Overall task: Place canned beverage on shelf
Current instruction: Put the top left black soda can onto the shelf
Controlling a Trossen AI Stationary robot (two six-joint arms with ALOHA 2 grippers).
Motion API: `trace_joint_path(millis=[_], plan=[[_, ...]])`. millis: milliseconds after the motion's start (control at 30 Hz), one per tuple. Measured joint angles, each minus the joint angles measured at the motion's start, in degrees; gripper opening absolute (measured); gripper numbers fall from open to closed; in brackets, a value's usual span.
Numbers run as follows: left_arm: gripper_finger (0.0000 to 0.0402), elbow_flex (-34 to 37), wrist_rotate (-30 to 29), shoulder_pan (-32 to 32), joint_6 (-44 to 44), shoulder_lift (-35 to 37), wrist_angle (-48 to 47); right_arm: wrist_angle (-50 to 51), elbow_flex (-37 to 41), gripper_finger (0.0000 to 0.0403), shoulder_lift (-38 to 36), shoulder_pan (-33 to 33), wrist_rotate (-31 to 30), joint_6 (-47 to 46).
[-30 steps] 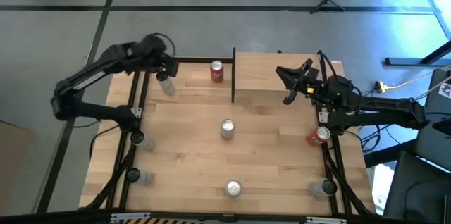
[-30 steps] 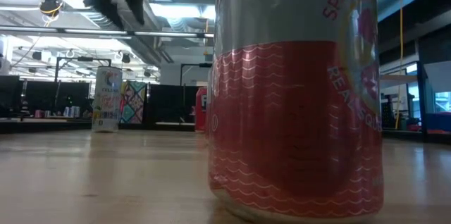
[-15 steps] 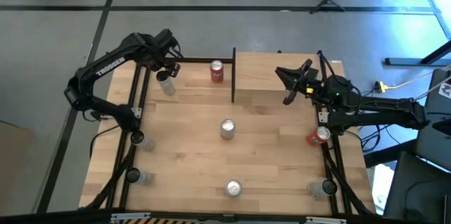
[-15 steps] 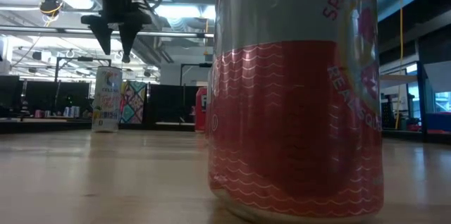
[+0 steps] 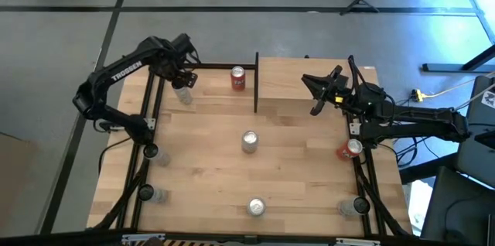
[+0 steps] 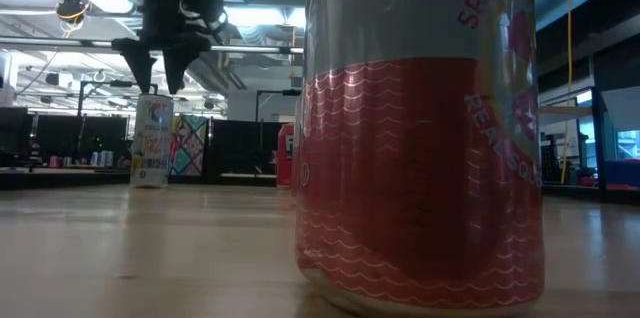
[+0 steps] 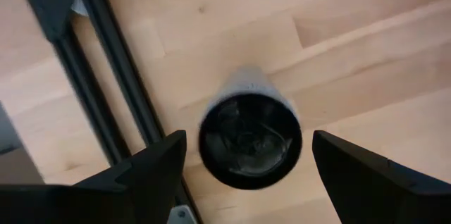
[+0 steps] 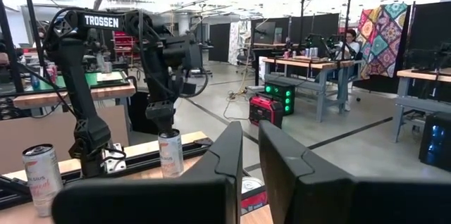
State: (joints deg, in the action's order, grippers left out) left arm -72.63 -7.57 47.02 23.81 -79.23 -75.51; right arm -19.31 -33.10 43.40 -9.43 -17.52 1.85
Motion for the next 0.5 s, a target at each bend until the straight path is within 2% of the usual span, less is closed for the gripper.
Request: trace_joint_path(millis=[500], plan=[[0.0304,7.14,-0.45,-0.04,-0.92,0.03,6.33,-0.02,0.0,0.0037,0.0,0.01,-0.02,0.0]])
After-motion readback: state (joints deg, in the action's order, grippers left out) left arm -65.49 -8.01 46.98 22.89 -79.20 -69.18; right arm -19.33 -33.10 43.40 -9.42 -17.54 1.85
